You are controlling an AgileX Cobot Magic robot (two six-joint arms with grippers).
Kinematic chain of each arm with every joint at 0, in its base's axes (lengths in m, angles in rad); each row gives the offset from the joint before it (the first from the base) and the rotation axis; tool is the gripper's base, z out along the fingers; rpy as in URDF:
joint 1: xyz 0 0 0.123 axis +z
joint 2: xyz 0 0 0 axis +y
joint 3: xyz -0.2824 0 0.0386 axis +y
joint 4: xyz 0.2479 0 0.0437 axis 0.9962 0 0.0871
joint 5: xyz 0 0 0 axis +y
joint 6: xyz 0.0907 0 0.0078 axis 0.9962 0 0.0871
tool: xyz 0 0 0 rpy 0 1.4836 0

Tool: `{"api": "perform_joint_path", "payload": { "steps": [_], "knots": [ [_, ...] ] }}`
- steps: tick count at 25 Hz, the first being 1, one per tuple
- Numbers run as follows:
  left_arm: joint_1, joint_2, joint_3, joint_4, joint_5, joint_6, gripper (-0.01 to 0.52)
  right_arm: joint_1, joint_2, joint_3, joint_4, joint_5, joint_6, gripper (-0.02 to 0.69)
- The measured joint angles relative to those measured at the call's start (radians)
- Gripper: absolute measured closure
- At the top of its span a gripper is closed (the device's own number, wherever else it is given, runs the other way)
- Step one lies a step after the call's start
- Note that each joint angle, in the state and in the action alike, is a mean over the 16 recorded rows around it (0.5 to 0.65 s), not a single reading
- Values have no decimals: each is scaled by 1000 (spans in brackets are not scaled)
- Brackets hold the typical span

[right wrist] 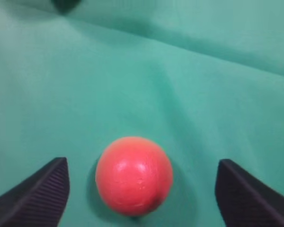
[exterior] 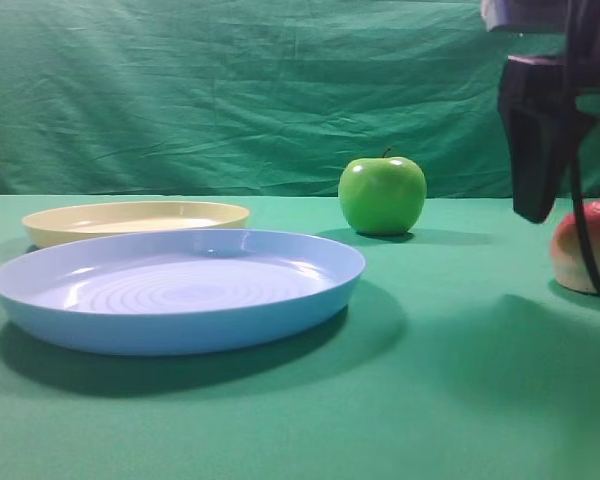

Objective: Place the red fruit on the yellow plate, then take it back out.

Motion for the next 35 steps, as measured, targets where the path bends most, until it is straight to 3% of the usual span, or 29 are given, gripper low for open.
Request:
{"api": "perform_joint_path", "payload": {
  "steps": [7,12,16,30,35],
  "knots": [
    [0,0,0,0,0,0,514,0,-220,-8,29,81,-2,506],
    [0,0,0,0,0,0,514,0,-397,23,63,103,-37,637],
    [0,0,0,0,0,0,514,0,-554,63,91,111,-66,665],
    [0,0,0,0,0,0,514,-4,-1067,164,96,188,-107,665],
    [0,0,0,0,0,1,514,-52,-1156,222,64,125,-105,665]
  ]
}}
